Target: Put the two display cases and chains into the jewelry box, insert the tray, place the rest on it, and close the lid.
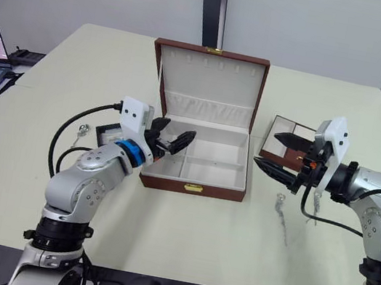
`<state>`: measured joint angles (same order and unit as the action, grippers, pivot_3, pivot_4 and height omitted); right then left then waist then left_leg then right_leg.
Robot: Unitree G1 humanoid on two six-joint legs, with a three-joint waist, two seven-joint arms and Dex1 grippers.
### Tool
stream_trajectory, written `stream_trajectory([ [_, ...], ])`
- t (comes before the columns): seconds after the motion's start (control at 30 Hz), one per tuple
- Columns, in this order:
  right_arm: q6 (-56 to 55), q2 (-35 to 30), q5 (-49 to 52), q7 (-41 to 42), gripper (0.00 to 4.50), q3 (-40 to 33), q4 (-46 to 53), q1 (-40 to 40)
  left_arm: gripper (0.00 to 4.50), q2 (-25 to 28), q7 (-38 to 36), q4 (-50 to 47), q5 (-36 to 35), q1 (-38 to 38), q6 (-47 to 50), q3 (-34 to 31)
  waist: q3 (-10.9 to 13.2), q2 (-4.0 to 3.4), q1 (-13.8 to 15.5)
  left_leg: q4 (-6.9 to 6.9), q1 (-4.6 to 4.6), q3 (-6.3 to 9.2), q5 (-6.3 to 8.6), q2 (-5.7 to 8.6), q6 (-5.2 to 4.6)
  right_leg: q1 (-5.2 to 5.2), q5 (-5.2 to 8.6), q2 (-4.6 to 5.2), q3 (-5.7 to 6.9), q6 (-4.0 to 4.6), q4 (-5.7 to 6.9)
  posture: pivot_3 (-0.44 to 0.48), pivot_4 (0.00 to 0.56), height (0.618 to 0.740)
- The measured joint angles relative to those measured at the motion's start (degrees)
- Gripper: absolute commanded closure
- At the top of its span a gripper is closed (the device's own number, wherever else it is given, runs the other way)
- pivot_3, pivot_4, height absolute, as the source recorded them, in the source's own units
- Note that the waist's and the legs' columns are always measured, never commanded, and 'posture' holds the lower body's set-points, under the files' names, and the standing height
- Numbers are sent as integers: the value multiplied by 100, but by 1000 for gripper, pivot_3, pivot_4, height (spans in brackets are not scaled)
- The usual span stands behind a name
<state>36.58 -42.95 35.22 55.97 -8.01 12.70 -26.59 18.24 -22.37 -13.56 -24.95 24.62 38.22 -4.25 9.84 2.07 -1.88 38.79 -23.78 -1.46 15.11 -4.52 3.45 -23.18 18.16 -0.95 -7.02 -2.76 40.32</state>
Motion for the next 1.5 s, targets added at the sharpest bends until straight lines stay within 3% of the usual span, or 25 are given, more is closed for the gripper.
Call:
stream_trajectory([
  [0.27, -303, -584, -225, 228, 0, -465, -556, 818, 28, 2342, -2187, -379, -1290, -942, 504, -1257, 3, -4, -2, -1, 1, -4, 0, 0, -1, 0, 1, 2, 2, 0, -7, 0, 150, 740],
  [0.37, -577, -766, -379, 388, 0, -681, -1062, 1209, 28, 3114, -2862, -118, -1227, -1421, 360, -1524, 4, -7, -5, -2, 2, -5, 1, 0, -1, -1, 2, 2, 3, 0, -8, 0, 150, 740],
  [0.5, -916, -981, -592, 644, 0, -937, -1854, 1732, 28, 3694, -3225, 733, -646, -1947, -293, -1774, 5, -9, -6, -4, 3, -8, 1, 0, -2, -1, 2, 2, 3, 1, -14, 0, 150, 740],
  [0.73, -1363, -1010, -759, 830, 0, -1152, -2720, 2107, 28, 3975, -3299, 2034, 94, -2424, -1196, -2139, 9, -15, -23, -7, 4, -15, 2, -5, -3, -4, 2, 1, 0, 2, -17, 0, 150, 740],
  [1.0, -1839, -1009, -982, 863, 0, -1158, -3313, 2186, 28, 3852, -3065, 2984, 271, -2656, -1696, -2449, 8, -16, -23, -7, 5, -21, 2, -6, -3, -4, 2, 2, -2, 1, -18, 0, 150, 740],
  [1.5, -1979, -973, -1119, 868, 0, -1147, -3360, 2088, 28, 3748, -2818, 3216, 325, -2677, -1887, -2526, 8, -17, -19, -7, 4, -20, 2, -6, -2, -3, 1, 2, -2, 0, -17, 0, 150, 740],
])
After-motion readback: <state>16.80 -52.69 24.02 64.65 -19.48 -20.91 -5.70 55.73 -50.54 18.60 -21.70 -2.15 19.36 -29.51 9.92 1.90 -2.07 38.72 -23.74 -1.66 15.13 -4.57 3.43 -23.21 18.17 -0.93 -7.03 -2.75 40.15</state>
